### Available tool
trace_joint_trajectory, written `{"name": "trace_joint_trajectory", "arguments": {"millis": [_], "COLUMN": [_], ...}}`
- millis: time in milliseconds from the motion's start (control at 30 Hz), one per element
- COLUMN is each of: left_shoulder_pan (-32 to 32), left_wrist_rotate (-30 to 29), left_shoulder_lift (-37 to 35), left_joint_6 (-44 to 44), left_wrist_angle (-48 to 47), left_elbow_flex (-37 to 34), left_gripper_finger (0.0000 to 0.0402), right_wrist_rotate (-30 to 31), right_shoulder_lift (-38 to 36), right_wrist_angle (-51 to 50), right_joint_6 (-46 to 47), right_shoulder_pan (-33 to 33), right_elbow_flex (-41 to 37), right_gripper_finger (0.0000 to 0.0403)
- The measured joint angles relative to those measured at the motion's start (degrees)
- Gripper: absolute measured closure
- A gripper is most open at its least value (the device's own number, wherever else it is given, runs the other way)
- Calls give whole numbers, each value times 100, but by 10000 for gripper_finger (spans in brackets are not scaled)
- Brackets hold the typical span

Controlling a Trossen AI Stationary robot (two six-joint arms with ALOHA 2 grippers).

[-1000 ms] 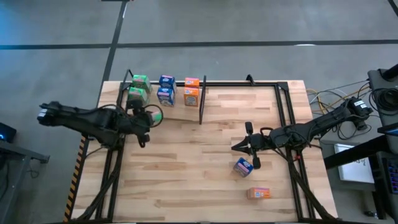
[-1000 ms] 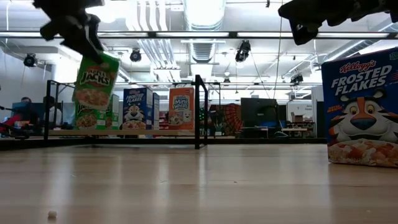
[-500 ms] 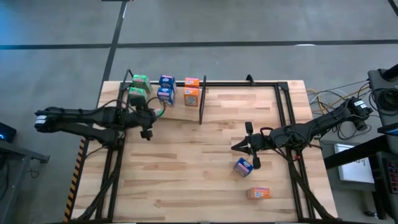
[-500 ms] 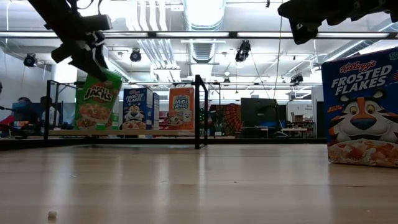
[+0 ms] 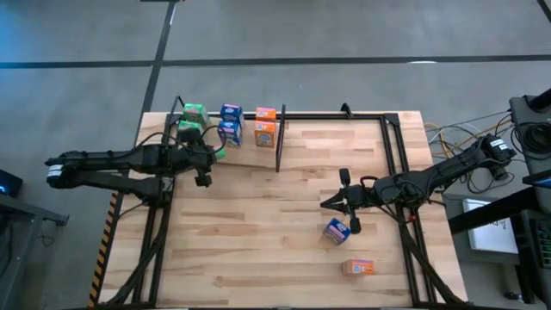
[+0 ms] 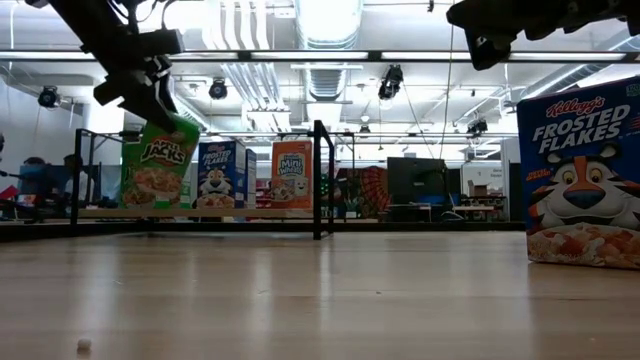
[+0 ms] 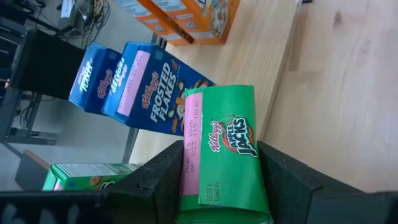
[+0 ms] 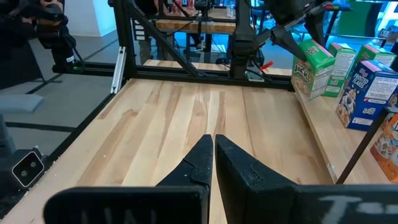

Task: Stack cereal on shelf
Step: Put the green cereal box on the shelf aligned with the green cereal boxes

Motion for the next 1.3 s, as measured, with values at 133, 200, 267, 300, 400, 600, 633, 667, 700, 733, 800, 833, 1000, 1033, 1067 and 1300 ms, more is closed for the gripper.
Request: {"name": "trace_joint_trajectory", "arguments": {"millis": [133, 200, 267, 300, 400, 600, 633, 667, 700, 733, 800, 833, 1000, 1033, 1067, 1300], "left_shoulder_pan": [9, 9, 14, 33, 111, 254, 280, 303, 315, 323, 331, 331, 329, 329, 329, 370], "left_wrist_rotate": [0, -2, -25, -31, -35, -42, -42, -42, -42, -42, -23, -19, -12, -10, -6, 5], "left_shoulder_lift": [-11, -11, -11, -11, -29, -139, -172, -198, -224, -250, -303, -328, -423, -429, -431, -382], "left_joint_6": [31, 62, 115, 121, 125, 127, 123, 115, 109, 109, 109, 107, 91, 88, 87, 35], "left_wrist_angle": [2, -20, -79, -88, -91, 102, 141, 159, 184, 197, 201, 204, 221, 222, 223, 242], "left_elbow_flex": [-7, -7, -8, -14, -68, -302, -350, -381, -396, -399, -401, -401, -403, -403, -403, -416], "left_gripper_finger": [232, 232, 232, 232, 232, 232, 232, 232, 232, 232, 232, 232, 232, 232, 232, 214], "right_wrist_rotate": [-4, -2, -2, -2, -2, 0, 0, 1, -1, 1, 1, 1, 1, 1, 1, 1], "right_shoulder_lift": [0, 0, 0, 0, 0, -2, -2, -2, -2, -2, -2, -2, -2, -2, -2, -2], "right_wrist_angle": [4, 12, 11, 11, 11, 15, 15, 17, 17, 17, 20, 22, 39, 42, 44, 43], "right_joint_6": [-2, -4, -2, 1, 2, 2, 2, 5, 9, 9, 9, 13, 7, 4, 4, 2], "right_shoulder_pan": [0, 0, 0, 0, 0, 0, 0, 0, 0, 0, 0, 0, 0, 0, 0, 0], "right_elbow_flex": [0, 0, 0, 0, 0, 0, 0, 0, 0, 0, 0, 0, 0, 0, 0, 0], "right_gripper_finger": [394, 394, 394, 394, 394, 394, 394, 394, 394, 394, 394, 394, 394, 394, 394, 394]}}
